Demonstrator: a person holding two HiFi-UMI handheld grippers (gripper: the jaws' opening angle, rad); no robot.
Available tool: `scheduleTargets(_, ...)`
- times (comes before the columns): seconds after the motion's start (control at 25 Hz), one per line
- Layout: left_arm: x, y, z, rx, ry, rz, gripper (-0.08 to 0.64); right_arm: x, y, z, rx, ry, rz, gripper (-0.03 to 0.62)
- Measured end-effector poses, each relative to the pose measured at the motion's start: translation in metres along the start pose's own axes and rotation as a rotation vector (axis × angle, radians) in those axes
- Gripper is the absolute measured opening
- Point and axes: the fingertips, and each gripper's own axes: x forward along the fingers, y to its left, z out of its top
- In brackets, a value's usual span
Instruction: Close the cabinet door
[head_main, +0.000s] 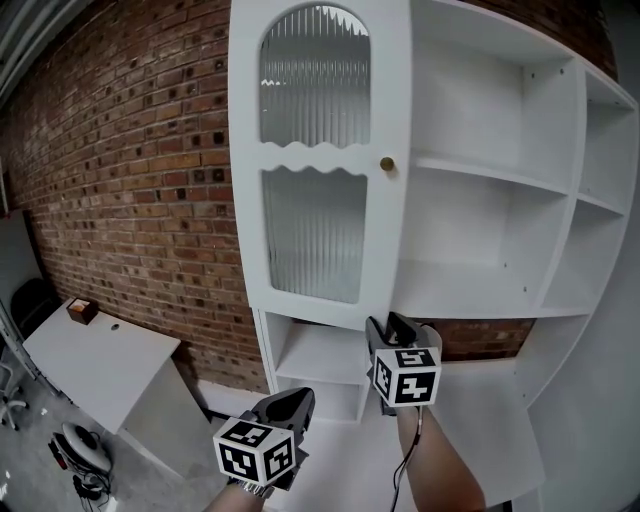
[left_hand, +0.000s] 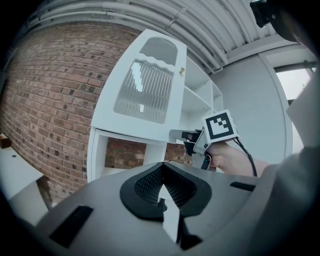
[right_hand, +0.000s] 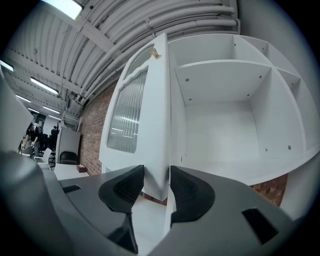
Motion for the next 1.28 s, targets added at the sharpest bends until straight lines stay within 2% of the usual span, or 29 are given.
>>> scheduleTargets(0.72, 0.003, 0.017, 0.003, -0.002, -0.006, 0.043, 0.008, 0.03, -0.021, -0.001, 0.03, 0.007, -0.051, 0.199)
scheduleTargets(1.28, 0.007, 0.021, 0.0, -0.006, 0.001, 0.057, 0.008, 0.038, -0.023, -0.001, 0.031, 0.01, -0.04, 0.198)
